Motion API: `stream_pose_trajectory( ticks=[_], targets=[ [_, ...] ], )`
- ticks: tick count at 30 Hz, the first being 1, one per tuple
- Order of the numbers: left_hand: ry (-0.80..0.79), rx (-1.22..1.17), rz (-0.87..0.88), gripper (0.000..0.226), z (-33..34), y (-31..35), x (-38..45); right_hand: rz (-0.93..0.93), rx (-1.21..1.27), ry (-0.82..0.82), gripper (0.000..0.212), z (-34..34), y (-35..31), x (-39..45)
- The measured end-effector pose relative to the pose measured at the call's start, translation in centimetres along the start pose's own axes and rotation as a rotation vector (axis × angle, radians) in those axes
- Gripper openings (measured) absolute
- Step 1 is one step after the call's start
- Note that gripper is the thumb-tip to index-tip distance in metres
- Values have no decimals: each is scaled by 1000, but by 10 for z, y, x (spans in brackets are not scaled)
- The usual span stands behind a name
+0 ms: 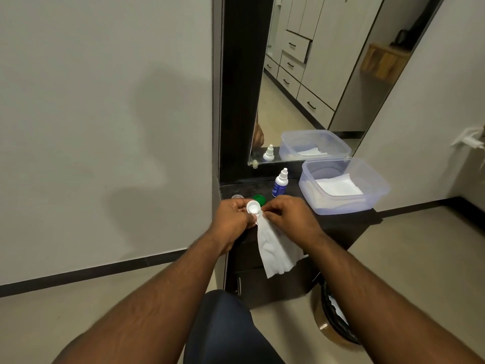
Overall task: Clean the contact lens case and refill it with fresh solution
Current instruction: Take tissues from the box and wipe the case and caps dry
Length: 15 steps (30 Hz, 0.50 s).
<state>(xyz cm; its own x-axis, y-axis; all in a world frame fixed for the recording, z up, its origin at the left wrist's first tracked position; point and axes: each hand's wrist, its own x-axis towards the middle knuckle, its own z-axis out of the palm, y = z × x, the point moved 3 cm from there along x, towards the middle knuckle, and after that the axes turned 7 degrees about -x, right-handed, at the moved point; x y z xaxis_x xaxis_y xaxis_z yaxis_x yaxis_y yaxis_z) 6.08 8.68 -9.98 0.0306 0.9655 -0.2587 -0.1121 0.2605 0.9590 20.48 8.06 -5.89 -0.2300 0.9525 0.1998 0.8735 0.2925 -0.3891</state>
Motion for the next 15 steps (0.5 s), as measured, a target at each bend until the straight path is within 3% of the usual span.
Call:
stream_pose_trajectory(
  ticks=[8, 15],
  targets=[
    [33, 67, 38, 36, 0, 0, -1, -38, -175, 12, 19, 8, -13, -2],
    [86, 84, 93, 38, 4, 0, -7, 388, 14, 92, 13, 16, -6, -10]
  ],
)
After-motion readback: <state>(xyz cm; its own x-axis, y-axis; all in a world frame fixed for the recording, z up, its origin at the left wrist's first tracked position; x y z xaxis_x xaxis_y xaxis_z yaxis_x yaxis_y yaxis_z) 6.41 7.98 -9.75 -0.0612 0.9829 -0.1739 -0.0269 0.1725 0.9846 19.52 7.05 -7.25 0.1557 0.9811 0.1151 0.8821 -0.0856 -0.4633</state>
